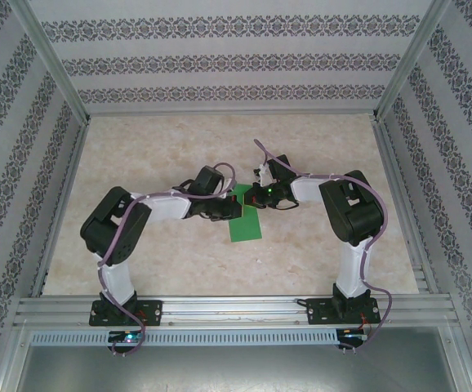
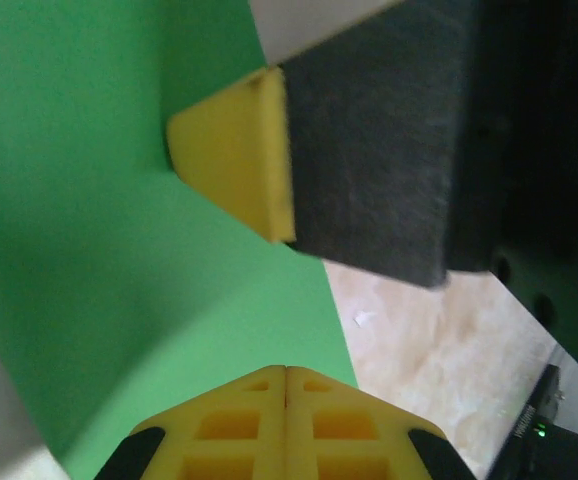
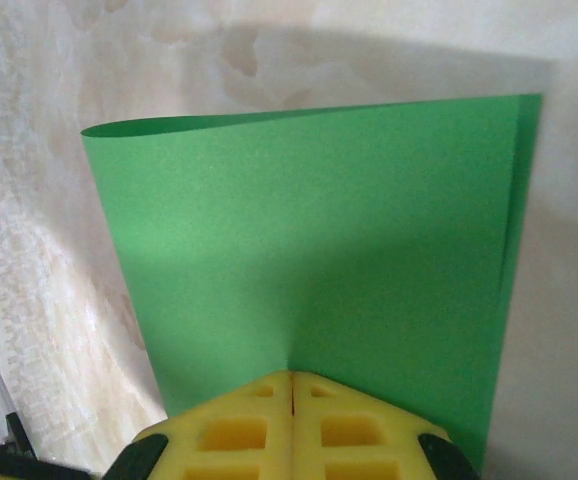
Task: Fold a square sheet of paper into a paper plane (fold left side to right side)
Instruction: First fold the square sheet of paper in half at the center of the table, then hold the square sheet of paper at the center of the table.
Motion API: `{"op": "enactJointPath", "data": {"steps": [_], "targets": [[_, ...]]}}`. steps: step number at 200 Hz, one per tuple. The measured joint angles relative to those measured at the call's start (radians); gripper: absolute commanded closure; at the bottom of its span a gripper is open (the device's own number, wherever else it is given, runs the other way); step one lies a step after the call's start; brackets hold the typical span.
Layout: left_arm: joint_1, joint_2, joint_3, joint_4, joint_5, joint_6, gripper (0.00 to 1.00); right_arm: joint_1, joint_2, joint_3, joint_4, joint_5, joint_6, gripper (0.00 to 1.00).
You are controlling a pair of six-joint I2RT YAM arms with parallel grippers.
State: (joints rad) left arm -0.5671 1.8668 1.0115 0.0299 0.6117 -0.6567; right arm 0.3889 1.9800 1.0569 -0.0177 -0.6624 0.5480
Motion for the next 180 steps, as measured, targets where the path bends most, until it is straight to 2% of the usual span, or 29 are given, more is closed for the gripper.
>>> {"op": "enactJointPath", "data": {"steps": [58,129,141,157,180], "targets": [[0.0,0.057,0.018,-0.042,-0.03,0.016,1.0,0.0,-0.001,0.0,0.0,0.0,0.003,1.0],[0.0,0.057,-0.003,0.0,-0.024,0.0,1.0,-0.001,-0.035,0.025,-0.083,0.04,-0.006,0.88],[0.0,0.056,-0.006,0.007,-0.022,-0.003,1.0,-0.006,-0.076,0.022,-0.101,0.049,-0.009,0.89],[0.0,0.056,-0.008,0.011,-0.021,-0.006,1.0,-0.017,-0.15,0.001,-0.111,0.052,-0.017,1.0],[0.0,0.056,-0.008,0.012,-0.021,-0.006,1.0,-0.025,-0.266,-0.063,-0.113,0.046,-0.021,1.0]]}}
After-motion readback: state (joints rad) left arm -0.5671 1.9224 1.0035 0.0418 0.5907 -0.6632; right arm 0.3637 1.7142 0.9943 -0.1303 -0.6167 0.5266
